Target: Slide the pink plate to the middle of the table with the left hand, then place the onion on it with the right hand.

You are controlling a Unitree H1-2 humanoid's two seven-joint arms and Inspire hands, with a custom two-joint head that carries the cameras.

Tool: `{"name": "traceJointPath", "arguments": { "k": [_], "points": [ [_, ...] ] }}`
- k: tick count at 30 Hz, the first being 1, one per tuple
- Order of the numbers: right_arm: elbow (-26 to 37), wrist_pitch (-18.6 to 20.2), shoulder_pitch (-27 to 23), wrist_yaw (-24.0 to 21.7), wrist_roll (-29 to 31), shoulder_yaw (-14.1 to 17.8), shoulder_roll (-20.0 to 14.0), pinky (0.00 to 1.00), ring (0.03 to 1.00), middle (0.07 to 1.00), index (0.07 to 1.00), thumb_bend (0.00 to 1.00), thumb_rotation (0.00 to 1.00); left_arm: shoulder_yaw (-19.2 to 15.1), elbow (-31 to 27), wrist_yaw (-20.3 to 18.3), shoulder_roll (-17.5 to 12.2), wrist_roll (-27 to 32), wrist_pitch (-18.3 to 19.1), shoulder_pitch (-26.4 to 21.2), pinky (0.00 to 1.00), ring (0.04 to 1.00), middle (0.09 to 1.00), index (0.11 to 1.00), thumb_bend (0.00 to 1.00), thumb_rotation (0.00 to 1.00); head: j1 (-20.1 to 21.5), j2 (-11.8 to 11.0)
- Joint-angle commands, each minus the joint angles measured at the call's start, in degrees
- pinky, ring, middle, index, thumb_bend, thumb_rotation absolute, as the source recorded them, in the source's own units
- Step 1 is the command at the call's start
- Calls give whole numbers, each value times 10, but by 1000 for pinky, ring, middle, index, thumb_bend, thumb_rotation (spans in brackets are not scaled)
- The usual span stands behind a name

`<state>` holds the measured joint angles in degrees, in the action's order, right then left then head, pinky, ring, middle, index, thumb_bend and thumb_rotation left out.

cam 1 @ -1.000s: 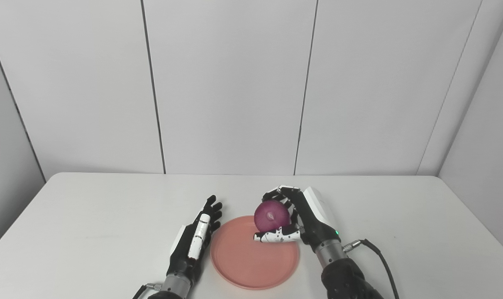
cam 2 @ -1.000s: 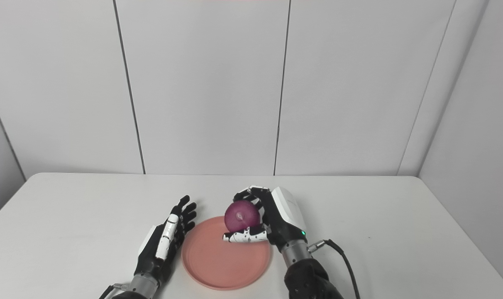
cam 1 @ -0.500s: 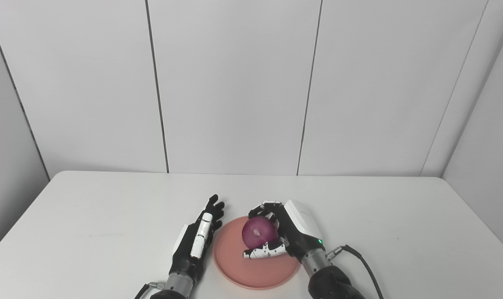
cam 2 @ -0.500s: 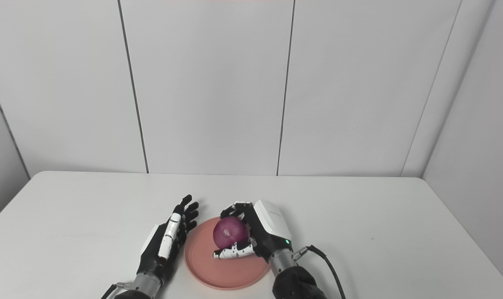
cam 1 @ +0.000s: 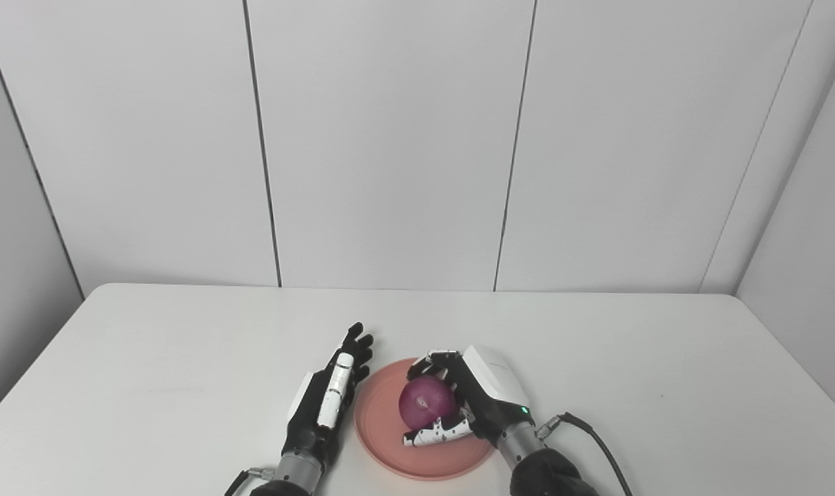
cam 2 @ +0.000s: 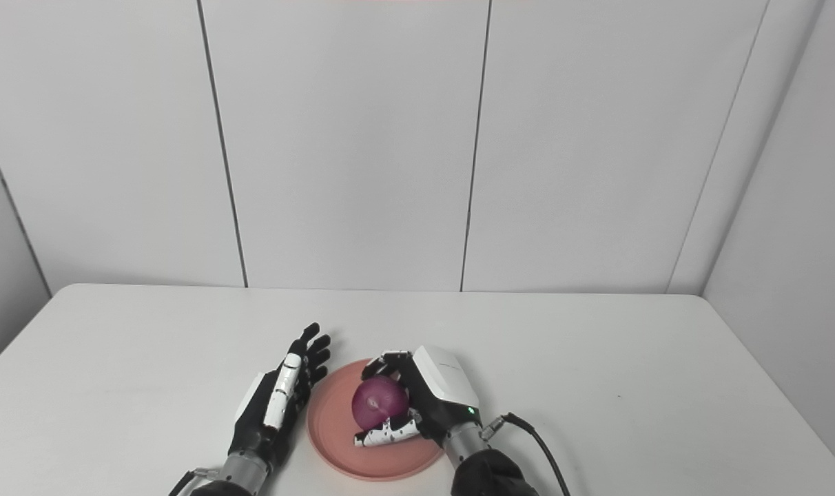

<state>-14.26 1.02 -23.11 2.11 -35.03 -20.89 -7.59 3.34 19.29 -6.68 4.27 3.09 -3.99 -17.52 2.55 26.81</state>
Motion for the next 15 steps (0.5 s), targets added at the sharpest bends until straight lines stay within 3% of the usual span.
{"name": "traceJointPath", "arguments": {
  "k": [1, 5, 7, 9, 12, 14, 15],
  "points": [
    [28, -12, -23, -2, 4, 7, 1, 327, 390, 464, 541, 507, 0, 1, -6, -1, 1, 1, -16, -17, 955, 957, 952, 948, 592, 1000, -1, 1],
    [33, -13, -16, 2, 4, 11, 1, 367, 405, 475, 537, 509, 0, 0, -7, -2, 1, 3, -13, -17, 955, 958, 951, 947, 590, 1000, 3, 0],
    [36, -15, -13, 4, 1, 12, -1, 397, 468, 466, 519, 515, 0, 0, -8, -3, 1, 4, -14, -16, 955, 958, 950, 947, 590, 1000, 3, 0],
    [42, -16, -10, 4, -3, 12, -4, 451, 528, 561, 499, 505, 106, 1, -8, -4, 1, 3, -15, -16, 954, 957, 951, 947, 594, 1000, 3, 1],
    [55, -20, -7, 2, -8, 12, -9, 524, 599, 632, 496, 502, 149, 1, -8, -3, 1, 2, -15, -16, 951, 956, 949, 947, 594, 1000, 3, 1],
    [60, -25, -5, 3, -9, 11, -12, 587, 661, 689, 646, 562, 398, 2, -8, -4, 1, 1, -15, -17, 949, 955, 950, 948, 594, 1000, 2, 1],
    [60, -38, -4, 8, -11, 9, -16, 596, 671, 697, 667, 570, 433, 2, -7, -3, 0, 0, -15, -17, 949, 955, 950, 949, 594, 1000, 2, 1]
  ]
}}
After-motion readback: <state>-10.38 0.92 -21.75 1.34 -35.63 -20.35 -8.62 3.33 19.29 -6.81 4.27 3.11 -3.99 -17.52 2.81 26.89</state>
